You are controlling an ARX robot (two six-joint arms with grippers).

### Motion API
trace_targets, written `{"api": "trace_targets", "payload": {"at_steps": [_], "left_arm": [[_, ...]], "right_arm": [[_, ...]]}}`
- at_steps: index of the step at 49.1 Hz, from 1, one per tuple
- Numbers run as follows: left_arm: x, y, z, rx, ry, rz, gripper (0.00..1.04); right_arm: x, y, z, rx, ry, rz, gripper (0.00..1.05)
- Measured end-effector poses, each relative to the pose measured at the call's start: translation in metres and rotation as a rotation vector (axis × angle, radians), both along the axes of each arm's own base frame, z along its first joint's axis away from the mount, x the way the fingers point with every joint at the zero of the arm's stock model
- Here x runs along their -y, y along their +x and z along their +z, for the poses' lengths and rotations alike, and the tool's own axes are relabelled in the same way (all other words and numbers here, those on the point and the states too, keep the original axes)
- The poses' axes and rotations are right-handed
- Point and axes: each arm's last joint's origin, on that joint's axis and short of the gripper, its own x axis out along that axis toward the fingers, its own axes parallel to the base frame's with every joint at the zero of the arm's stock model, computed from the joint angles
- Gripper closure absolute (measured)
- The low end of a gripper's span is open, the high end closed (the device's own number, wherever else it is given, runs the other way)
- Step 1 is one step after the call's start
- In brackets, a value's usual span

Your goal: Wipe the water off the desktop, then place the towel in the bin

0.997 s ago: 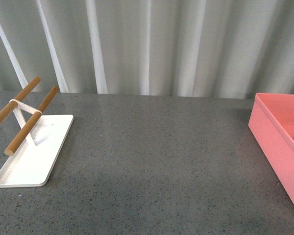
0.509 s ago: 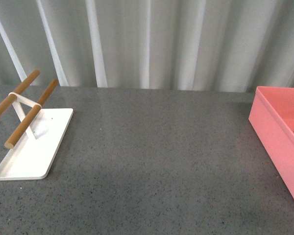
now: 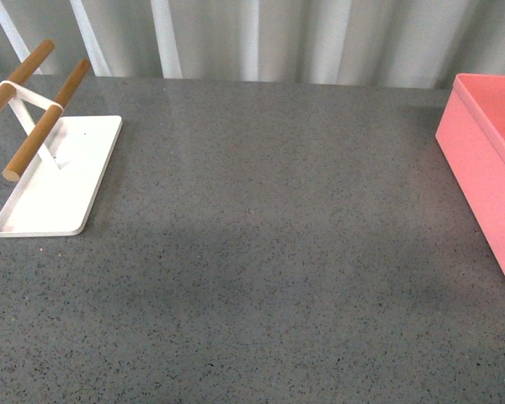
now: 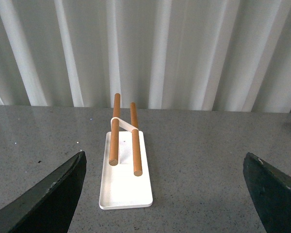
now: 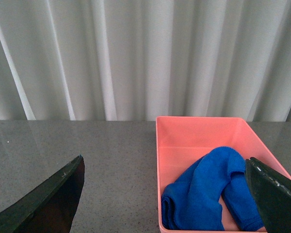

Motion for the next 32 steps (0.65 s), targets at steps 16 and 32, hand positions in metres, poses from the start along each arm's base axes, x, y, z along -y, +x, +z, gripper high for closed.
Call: {"api": "trace_targets", "payload": {"at_steps": [16, 32], "left_arm": [[0.0000, 0.0000, 0.0000, 0.000, 0.000, 0.000, 0.07], [0.0000, 0.0000, 0.0000, 0.000, 0.000, 0.000, 0.07]], "right_arm": [[0.0000, 0.0000, 0.0000, 0.000, 0.000, 0.000, 0.07], [0.0000, 0.0000, 0.0000, 0.000, 0.000, 0.000, 0.07]]}}
